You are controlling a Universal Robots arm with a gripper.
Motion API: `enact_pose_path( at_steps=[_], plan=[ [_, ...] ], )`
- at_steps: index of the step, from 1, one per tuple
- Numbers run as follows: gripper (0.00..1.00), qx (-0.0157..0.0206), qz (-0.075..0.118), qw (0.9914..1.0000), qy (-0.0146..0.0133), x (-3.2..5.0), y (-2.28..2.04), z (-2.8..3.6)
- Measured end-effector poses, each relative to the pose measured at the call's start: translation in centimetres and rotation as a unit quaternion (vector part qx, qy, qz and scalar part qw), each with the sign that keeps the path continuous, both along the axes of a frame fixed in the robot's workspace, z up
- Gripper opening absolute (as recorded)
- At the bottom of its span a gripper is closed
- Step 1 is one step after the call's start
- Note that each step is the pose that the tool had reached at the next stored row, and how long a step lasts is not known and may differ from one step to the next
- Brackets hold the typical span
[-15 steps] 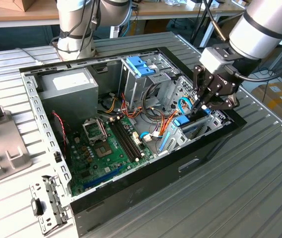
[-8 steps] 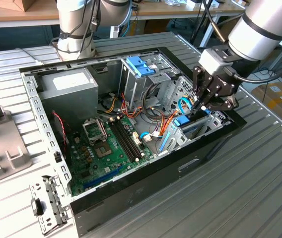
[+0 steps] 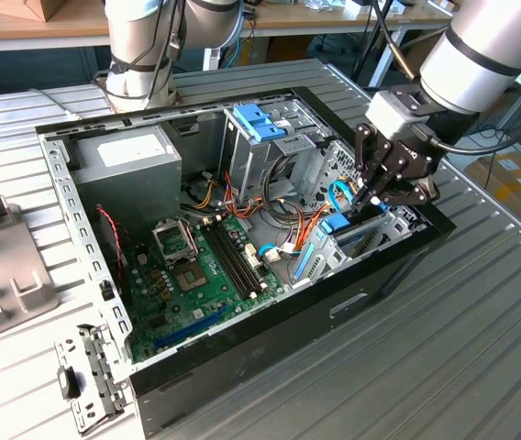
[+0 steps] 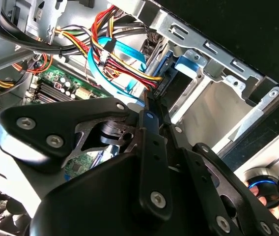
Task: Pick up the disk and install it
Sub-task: 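Insert the second disk wire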
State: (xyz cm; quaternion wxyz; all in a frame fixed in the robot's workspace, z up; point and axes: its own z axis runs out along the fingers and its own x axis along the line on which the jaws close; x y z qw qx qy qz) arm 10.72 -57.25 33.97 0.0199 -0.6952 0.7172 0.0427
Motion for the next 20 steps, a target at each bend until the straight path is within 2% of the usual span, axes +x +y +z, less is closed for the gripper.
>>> enact_pose_path(
  at_steps=[5, 6, 7, 8, 11, 13, 15, 17, 20],
  plan=[
    [0.16, 0.0003, 0.000, 1.00000, 0.0000, 0.00, 0.00, -0.10],
    [0.16, 0.0015, 0.000, 1.00000, -0.0001, 0.01, 0.01, -0.21],
    [0.17, 0.0013, 0.000, 1.00000, -0.0001, 0.01, 0.00, -0.22],
    [0.24, 0.0005, 0.000, 1.00000, -0.0001, 0.01, 0.00, -0.15],
    [0.24, 0.0002, 0.000, 1.00000, -0.0001, 0.00, 0.00, -0.13],
    [0.24, 0.0005, 0.000, 1.00000, -0.0001, 0.00, 0.00, 0.22],
    [0.24, 0.0003, 0.000, 1.00000, 0.0000, 0.00, 0.00, 1.01],
    [0.24, 0.0004, 0.000, 1.00000, -0.0001, 0.00, 0.00, 1.52],
    [0.22, 0.0021, 0.000, 1.00000, 0.0000, 0.00, 0.02, 1.62]
  ],
)
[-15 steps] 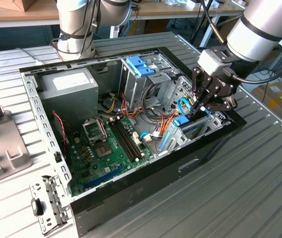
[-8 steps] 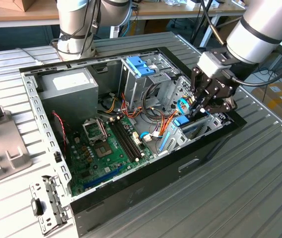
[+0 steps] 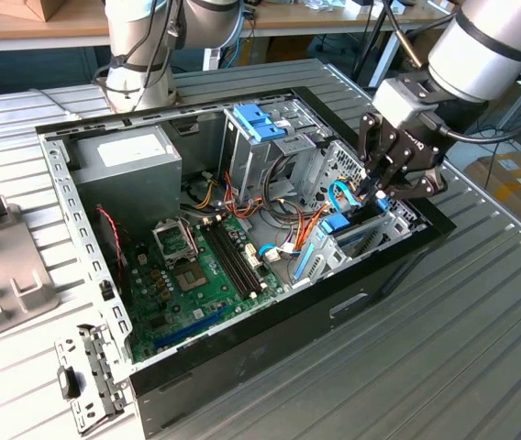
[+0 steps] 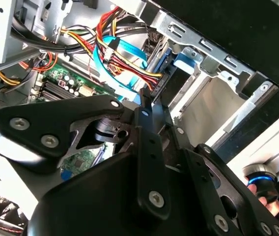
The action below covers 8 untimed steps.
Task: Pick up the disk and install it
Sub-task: 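Insert the second disk wire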
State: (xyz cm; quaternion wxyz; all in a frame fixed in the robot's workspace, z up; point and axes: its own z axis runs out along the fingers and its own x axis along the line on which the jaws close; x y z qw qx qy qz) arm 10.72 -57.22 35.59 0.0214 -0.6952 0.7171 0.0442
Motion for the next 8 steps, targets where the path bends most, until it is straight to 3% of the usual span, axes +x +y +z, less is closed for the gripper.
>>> enact_pose_path(
  at_steps=[5, 8],
  plan=[
    [0.11, 0.0051, 0.000, 0.99999, 0.0005, 0.00, 0.00, -0.21],
    [0.11, 0.0061, 0.000, 0.99998, 0.0025, 0.00, 0.00, -1.03]
  ],
)
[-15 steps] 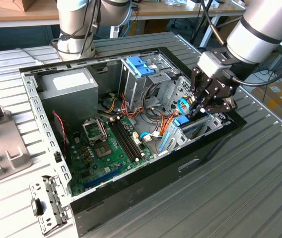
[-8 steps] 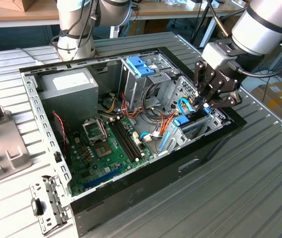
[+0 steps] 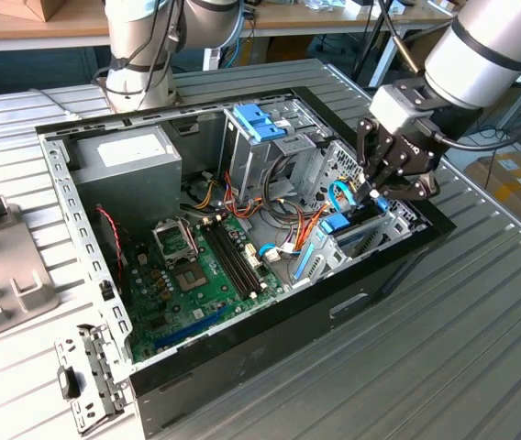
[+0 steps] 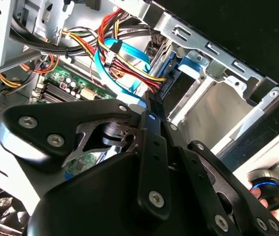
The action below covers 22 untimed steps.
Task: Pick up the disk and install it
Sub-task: 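Insert the second disk wire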
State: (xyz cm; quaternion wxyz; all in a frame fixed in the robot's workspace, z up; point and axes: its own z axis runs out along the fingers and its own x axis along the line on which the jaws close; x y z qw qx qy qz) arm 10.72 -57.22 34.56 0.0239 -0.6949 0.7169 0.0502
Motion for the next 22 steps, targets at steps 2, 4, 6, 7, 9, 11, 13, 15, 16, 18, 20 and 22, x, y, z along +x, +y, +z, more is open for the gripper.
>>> enact_pose_path(
  at_steps=[2, 4, 6, 7, 9, 11, 13, 15, 16, 18, 20, 22],
  plan=[
    [0.11, -0.0003, 0.000, 1.00000, 0.0004, 0.00, 0.00, -0.32],
    [0.11, 0.0000, 0.000, 1.00000, 0.0004, 0.00, 0.00, -0.52],
    [0.11, -0.0002, 0.000, 1.00000, 0.0004, 0.00, 0.00, -0.69],
    [0.11, -0.0002, 0.000, 1.00000, 0.0004, 0.00, 0.03, -0.68],
    [0.11, 0.0016, 0.000, 1.00000, 0.0003, 0.01, 0.01, -0.16],
    [0.11, 0.0004, 0.000, 1.00000, 0.0004, 0.02, 0.00, 0.48],
    [0.11, 0.0005, 0.000, 1.00000, 0.0005, 0.12, 0.00, 0.78],
    [0.11, 0.0003, 0.000, 1.00000, 0.0011, 0.37, 0.00, 0.83],
    [0.11, 0.0003, 0.000, 1.00000, 0.0019, 0.62, 0.00, 0.84],
    [0.11, 0.0003, 0.000, 0.99999, 0.0032, 1.05, 0.00, 0.89],
    [0.11, 0.0003, 0.000, 0.99999, 0.0047, 1.57, 0.00, 0.97],
    [0.11, 0.0003, 0.000, 0.99998, 0.0060, 2.02, 0.00, 1.07]
  ],
)
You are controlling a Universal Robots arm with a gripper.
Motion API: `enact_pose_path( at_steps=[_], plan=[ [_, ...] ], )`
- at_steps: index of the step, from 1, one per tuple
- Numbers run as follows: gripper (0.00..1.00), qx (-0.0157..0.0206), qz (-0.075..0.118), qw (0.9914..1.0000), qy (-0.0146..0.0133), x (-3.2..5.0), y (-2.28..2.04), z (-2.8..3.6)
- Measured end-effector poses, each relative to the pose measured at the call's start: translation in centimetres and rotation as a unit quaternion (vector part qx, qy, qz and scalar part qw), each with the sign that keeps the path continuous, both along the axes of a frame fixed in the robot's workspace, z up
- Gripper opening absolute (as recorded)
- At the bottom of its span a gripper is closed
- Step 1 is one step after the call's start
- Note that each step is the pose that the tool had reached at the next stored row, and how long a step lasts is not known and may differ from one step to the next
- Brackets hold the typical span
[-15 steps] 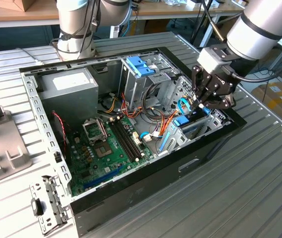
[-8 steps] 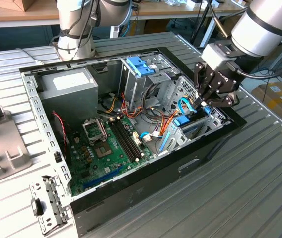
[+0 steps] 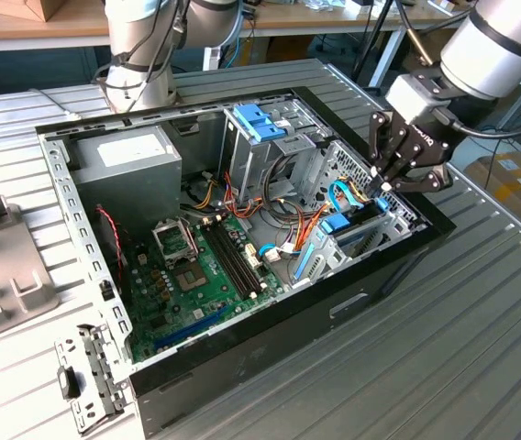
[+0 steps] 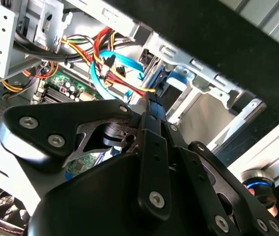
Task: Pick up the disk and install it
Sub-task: 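Insert the second disk wire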
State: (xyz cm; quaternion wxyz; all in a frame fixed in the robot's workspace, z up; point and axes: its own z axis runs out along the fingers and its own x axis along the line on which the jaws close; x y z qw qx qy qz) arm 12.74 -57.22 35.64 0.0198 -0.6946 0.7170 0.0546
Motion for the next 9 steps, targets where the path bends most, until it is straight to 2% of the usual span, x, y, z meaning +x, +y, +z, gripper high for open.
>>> enact_pose_path(
  at_steps=[4, 9],
  plan=[
    [0.11, 0.0000, 0.000, 1.00000, 0.0021, 0.71, 0.00, 0.49],
    [0.11, 0.0001, 0.000, 1.00000, 0.0022, 0.76, 0.00, 0.49]
  ],
)
